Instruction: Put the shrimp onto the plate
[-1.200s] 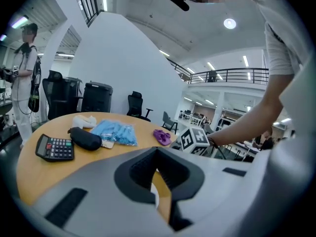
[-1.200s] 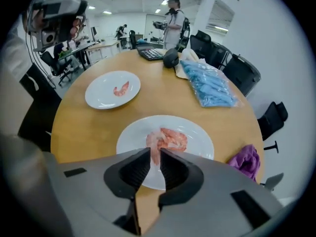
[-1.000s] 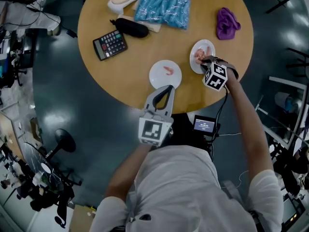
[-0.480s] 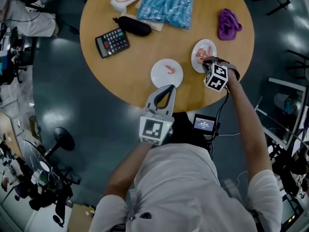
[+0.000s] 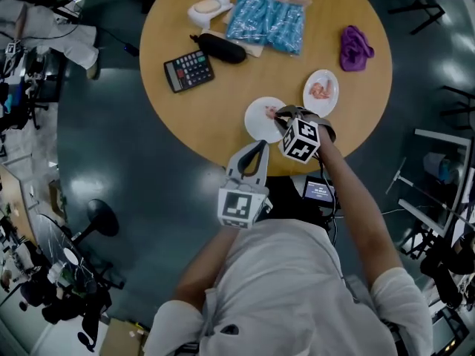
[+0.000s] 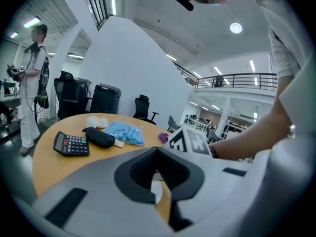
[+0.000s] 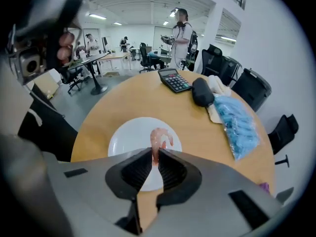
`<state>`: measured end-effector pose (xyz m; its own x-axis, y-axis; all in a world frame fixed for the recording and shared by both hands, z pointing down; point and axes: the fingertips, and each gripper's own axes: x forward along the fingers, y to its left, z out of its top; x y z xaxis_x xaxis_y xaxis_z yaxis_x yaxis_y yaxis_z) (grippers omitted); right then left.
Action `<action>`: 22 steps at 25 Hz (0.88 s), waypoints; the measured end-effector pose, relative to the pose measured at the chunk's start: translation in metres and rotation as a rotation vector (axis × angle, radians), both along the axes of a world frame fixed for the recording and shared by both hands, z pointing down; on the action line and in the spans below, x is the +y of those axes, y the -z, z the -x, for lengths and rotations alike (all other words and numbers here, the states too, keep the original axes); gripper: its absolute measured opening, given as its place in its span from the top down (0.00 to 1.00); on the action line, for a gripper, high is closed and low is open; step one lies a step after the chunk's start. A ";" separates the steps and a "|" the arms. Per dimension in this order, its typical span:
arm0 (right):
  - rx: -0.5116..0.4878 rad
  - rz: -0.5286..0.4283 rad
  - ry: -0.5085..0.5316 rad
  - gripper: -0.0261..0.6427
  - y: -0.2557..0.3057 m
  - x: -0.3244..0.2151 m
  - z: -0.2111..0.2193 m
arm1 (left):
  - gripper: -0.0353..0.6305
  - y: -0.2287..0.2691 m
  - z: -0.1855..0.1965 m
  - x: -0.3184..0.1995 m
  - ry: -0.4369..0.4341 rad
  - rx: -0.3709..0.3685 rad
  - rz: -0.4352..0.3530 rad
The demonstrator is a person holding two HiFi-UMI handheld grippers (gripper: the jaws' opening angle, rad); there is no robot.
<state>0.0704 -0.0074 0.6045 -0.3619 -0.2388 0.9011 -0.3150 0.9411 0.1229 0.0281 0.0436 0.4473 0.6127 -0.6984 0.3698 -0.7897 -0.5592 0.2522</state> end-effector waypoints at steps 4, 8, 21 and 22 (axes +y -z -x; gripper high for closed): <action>0.029 0.033 0.025 0.89 -0.020 0.002 0.029 | 0.94 0.003 0.015 0.008 0.021 0.004 0.000; 0.069 0.036 0.061 0.89 -0.029 -0.002 0.037 | 0.94 0.003 0.030 0.008 0.051 0.017 0.015; 0.078 0.011 -0.005 0.88 -0.017 -0.007 0.007 | 0.94 0.001 0.028 0.004 0.010 0.030 0.001; 0.068 -0.009 -0.029 0.88 -0.012 -0.011 -0.002 | 0.94 0.001 0.027 0.003 0.008 0.031 0.004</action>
